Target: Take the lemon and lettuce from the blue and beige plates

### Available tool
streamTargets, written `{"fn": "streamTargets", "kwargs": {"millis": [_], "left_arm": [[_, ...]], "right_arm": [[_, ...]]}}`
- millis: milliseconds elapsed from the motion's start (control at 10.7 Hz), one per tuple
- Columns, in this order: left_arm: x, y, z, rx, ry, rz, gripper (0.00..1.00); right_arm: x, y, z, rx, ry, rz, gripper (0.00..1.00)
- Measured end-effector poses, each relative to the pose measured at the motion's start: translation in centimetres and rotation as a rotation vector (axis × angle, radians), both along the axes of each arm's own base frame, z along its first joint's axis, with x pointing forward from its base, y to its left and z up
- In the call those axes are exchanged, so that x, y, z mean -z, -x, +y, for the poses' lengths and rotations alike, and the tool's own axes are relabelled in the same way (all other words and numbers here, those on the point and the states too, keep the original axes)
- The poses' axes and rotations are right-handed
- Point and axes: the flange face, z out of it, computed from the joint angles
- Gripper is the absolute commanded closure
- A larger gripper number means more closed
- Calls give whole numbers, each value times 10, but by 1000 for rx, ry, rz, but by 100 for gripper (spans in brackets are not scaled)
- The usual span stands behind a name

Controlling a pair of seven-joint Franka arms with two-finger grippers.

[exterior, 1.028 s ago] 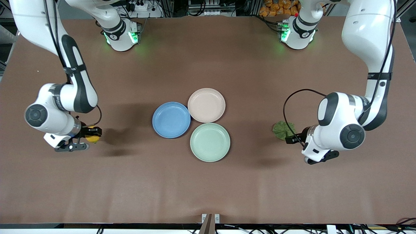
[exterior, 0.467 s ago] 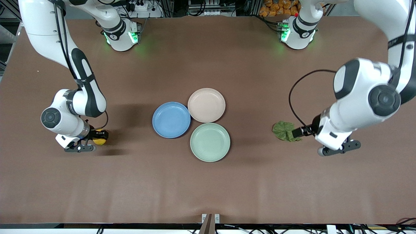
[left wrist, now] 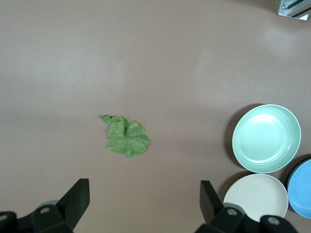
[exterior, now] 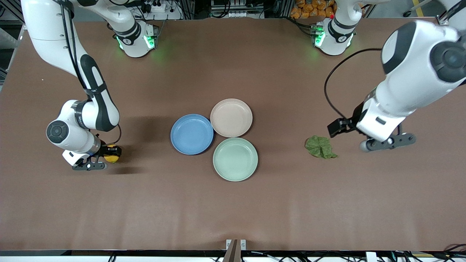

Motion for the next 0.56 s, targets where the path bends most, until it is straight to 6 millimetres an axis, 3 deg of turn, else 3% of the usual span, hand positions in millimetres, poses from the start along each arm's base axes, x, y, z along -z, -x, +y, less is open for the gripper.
{"fn": "streamTargets", "kwargs": {"millis": [187,374,561], "left_arm": [[-15,5,13,-19,-7,-2,0],[-20,3,39,-59,-15,1,0],[-30,1,72,-111,-16,-9,0]], "right_arm": [[0,-1,-2,23,-14,-9,0],[-4,-4,-2,31,-20,-20,0],[-32,-18,-4,37,-32,2,0]]}}
